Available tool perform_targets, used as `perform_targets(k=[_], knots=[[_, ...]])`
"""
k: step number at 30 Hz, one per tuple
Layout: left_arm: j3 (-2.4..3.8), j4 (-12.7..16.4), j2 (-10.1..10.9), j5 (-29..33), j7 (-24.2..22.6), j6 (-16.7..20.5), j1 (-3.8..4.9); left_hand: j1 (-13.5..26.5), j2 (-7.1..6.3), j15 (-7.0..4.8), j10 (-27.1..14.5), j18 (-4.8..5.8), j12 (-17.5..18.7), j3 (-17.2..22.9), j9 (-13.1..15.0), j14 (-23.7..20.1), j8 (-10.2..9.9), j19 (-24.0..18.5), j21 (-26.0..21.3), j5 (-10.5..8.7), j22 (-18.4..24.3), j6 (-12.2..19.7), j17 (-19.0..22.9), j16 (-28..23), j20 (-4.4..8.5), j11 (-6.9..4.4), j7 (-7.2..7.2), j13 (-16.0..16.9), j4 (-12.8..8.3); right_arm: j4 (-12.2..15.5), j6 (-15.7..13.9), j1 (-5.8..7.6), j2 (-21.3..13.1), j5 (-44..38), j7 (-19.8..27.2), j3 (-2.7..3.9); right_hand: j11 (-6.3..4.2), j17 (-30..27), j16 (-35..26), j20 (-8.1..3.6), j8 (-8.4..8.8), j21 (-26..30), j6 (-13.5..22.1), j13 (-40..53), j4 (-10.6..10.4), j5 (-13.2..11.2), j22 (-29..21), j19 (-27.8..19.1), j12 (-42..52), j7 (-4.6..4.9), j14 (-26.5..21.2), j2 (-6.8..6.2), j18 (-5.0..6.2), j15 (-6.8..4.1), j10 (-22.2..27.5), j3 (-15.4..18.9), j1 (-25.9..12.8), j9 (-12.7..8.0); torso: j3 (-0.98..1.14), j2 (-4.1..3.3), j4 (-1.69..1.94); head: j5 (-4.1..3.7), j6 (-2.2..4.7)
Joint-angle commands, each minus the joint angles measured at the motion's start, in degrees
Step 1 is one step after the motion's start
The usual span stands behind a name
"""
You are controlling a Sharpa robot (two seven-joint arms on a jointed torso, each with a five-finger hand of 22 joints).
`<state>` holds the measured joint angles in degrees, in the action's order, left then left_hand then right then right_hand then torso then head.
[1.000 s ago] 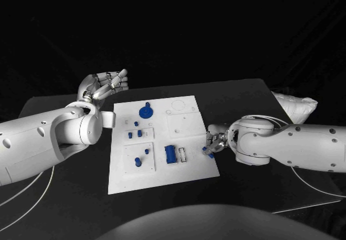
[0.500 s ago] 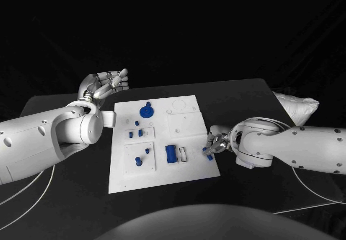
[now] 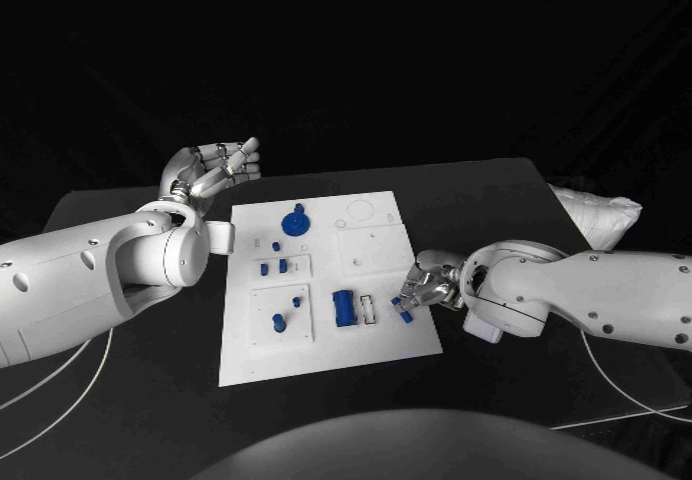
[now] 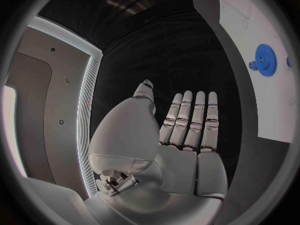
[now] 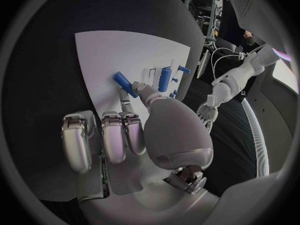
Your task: Assemble the parts on the task board
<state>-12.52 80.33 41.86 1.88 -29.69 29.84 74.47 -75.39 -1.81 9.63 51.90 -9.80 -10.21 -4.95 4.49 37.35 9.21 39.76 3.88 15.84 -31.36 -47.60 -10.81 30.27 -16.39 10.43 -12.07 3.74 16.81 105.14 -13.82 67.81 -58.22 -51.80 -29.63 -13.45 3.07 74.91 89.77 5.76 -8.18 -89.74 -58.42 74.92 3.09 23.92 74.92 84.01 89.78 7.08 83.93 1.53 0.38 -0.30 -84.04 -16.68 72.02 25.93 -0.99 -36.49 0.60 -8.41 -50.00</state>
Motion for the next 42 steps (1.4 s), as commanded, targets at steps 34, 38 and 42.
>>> perform_targets(k=[34, 38, 42], knots=[[0.05, -0.24, -0.55, -0.26, -0.11, -0.80, 0.05, 0.04, 0.76, 0.20, -0.43, -0.25, -0.43, -0.58, -0.09, -0.43, 0.48, -0.08, -0.19, 0.39, 0.32, 0.45, 0.35, 0.39, -0.10, 0.07, -0.69, -0.05, -0.03, -6.49, 3.70, 1.84, 4.82, 25.78, 1.01, 0.11, 0.23, 15.09, 0.23, 0.41, 1.67, -0.26, -0.98, 15.08, 0.84, -3.87, 15.08, 5.99, 0.22, 0.07, 6.07, -0.81, -0.38, 0.25, -5.96, -0.68, -1.25, -1.75, -0.02, 0.02, 0.02, 1.08, 0.00], [0.05, -0.16, -0.44, -0.33, -0.10, -0.77, 0.05, 0.04, 0.76, 0.20, -0.43, -0.25, -0.43, -0.58, -0.09, -0.43, 0.48, -0.08, -0.19, 0.39, 0.32, 0.45, 0.35, 0.39, -0.10, 0.07, -0.69, -0.05, -0.03, -6.76, 3.58, 1.74, 5.25, 25.17, 0.18, 0.11, 0.22, 15.09, 0.23, 0.42, 1.80, -0.26, -1.08, 15.08, 0.81, -4.21, 15.08, 5.99, 0.22, 0.07, 6.07, -0.81, -0.38, 0.24, -5.96, -0.62, -1.28, -1.92, -0.05, 0.06, -0.04, 1.04, 0.00], [0.04, 0.01, -0.20, -0.48, -0.05, -0.66, 0.06, 0.04, 0.76, 0.20, -0.43, -0.25, -0.43, -0.58, -0.09, -0.43, 0.48, -0.08, -0.19, 0.39, 0.32, 0.45, 0.35, 0.39, -0.10, 0.07, -0.69, -0.05, -0.03, -6.94, 3.60, 1.58, 5.59, 24.41, -0.89, 0.11, 0.19, 15.09, 0.23, 0.43, 1.89, -0.26, -1.35, 15.08, 0.75, -4.63, 15.08, 5.99, 0.22, 0.01, 6.07, -0.80, -0.38, 0.23, -5.96, -0.54, -1.32, -2.11, -0.05, -0.01, -0.02, 0.99, 0.00]])
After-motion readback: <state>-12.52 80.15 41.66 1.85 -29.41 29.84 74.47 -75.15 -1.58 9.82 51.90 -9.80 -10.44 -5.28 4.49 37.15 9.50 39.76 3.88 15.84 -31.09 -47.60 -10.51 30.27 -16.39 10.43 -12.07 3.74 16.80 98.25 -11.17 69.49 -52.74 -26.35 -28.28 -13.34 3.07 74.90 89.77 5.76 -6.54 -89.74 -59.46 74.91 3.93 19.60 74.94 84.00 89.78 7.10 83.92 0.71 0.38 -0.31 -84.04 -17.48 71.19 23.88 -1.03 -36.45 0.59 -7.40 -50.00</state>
